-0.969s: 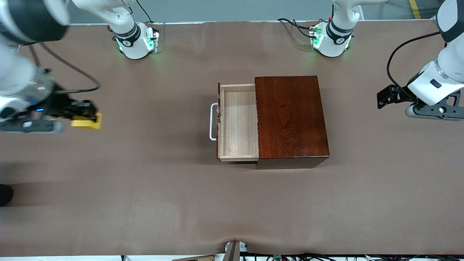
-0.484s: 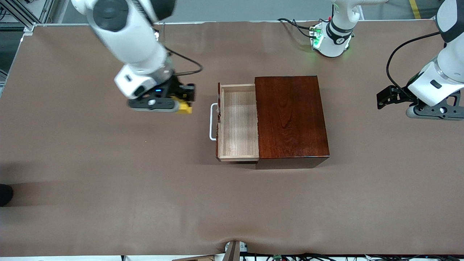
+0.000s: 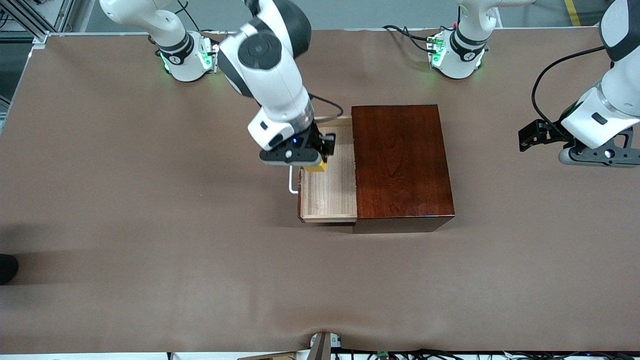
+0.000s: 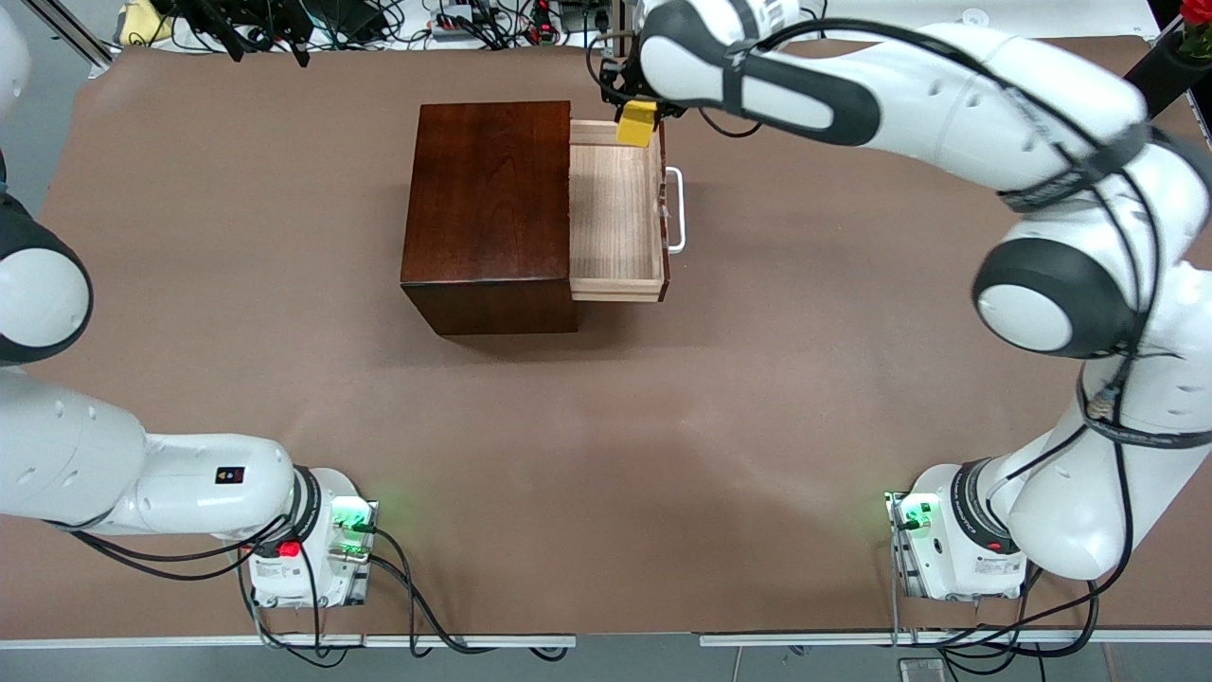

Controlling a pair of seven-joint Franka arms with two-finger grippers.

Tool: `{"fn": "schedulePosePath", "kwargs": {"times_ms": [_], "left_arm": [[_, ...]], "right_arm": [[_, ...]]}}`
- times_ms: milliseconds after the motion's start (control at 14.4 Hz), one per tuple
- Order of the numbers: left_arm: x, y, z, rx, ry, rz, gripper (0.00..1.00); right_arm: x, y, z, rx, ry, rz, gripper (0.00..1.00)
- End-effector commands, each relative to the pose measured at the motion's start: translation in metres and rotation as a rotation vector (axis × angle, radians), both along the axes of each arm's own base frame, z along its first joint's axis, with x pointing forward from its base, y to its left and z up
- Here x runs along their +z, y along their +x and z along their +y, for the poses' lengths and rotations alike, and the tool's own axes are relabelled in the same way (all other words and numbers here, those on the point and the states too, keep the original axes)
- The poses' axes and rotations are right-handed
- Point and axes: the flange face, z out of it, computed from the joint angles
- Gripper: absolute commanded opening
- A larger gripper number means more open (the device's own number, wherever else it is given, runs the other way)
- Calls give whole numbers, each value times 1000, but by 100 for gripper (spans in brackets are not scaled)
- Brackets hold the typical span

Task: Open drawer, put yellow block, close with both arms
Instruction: 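Carry the yellow cube with the right gripper over the open drawer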

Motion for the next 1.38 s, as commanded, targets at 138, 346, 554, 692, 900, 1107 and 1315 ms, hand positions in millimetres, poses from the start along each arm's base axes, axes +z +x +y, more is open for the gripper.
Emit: {"fn": "schedulePosePath", "kwargs": {"times_ms": [138,346,554,692,900,1107,1315], "left_arm": [[-2,0,-2,11,-17,15,100],[-4,1,-4,9,-17,18,100],[-8,3,-7,38,-16,19,100],[-8,3,-10,59,-16,14,100],[-10,5,-17,114,-21,15,100],[-15,15,-32,283,-47,23,100],[-23,13,-67,390,-40,38,100]], "right_arm": [[-58,36,2,24,19,-40,0],[-79,41,6,23,23,-55,0],[-100,42,10,23,22,-59,0],[-103,35,18,30,23,-56,0],[-104,24,28,50,16,-42,0],[-109,17,26,51,-21,10,0],[-116,6,29,58,-55,54,0]]}}
